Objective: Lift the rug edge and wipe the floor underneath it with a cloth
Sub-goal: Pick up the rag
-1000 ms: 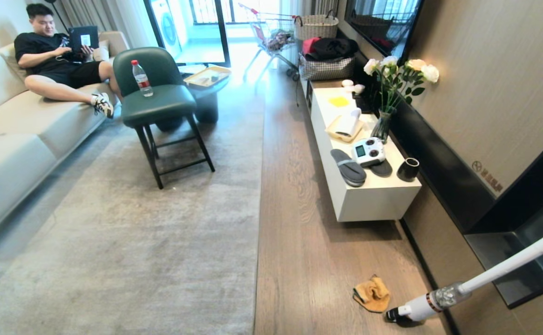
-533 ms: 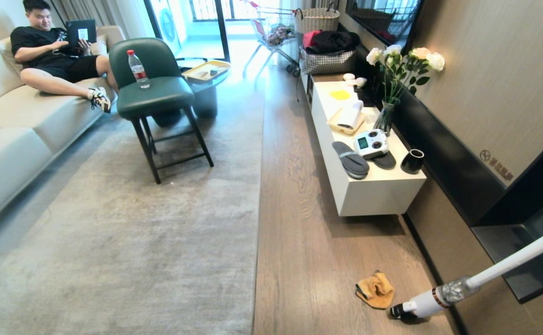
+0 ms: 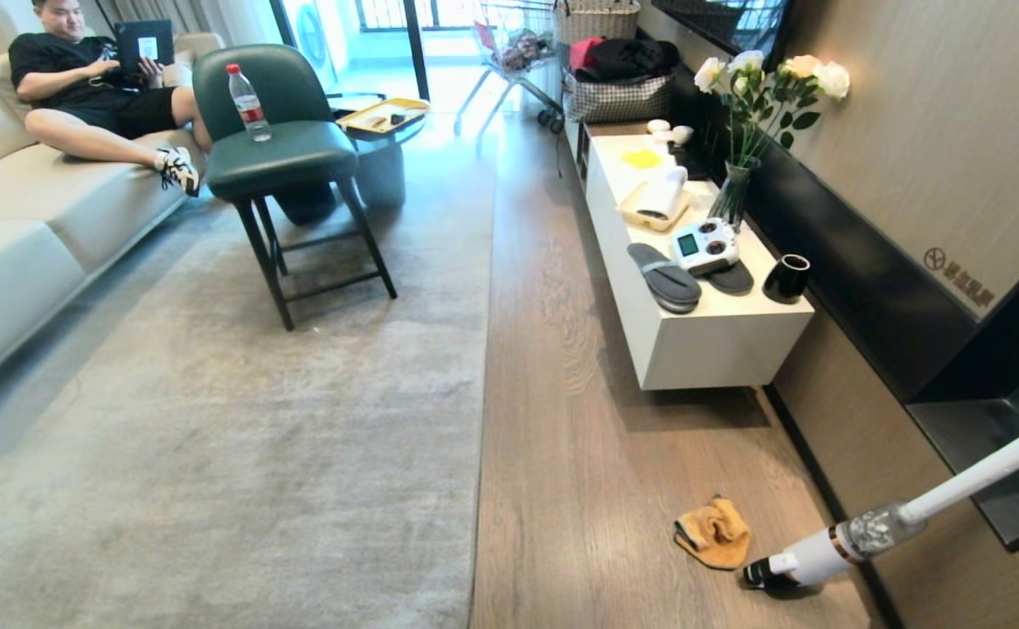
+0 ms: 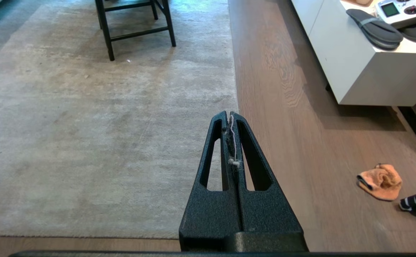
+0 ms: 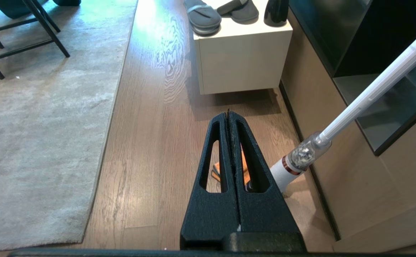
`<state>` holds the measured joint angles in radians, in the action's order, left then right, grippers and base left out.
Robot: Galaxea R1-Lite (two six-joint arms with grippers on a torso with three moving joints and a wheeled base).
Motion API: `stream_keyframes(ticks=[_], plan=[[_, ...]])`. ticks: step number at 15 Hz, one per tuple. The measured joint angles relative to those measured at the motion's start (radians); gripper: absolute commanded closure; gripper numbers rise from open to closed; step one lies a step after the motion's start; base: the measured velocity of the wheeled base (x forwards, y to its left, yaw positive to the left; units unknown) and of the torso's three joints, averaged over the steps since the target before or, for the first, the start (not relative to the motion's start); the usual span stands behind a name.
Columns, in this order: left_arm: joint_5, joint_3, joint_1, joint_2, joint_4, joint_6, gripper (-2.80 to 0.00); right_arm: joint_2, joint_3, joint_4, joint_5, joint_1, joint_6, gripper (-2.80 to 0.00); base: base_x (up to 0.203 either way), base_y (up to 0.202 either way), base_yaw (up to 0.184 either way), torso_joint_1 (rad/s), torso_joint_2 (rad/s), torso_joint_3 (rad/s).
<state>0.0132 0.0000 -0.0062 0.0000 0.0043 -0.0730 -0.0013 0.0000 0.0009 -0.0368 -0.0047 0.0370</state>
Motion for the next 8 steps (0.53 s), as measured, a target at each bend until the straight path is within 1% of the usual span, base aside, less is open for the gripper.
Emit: stream_keyframes(ticks=[5,8], plan=[[0.000,0.000,0.000,0.000,0.000,0.000,0.00,0.000,0.000,0.000,0.000,0.000,0.000,0.00,0.000,0.000,0.000,-0.109,0.47,0.372],[0.000,0.000,0.000,0.000,0.000,0.000,0.00,0.000,0.000,0.000,0.000,0.000,0.000,0.00,0.000,0.000,0.000,-0.055,0.46,0.394]])
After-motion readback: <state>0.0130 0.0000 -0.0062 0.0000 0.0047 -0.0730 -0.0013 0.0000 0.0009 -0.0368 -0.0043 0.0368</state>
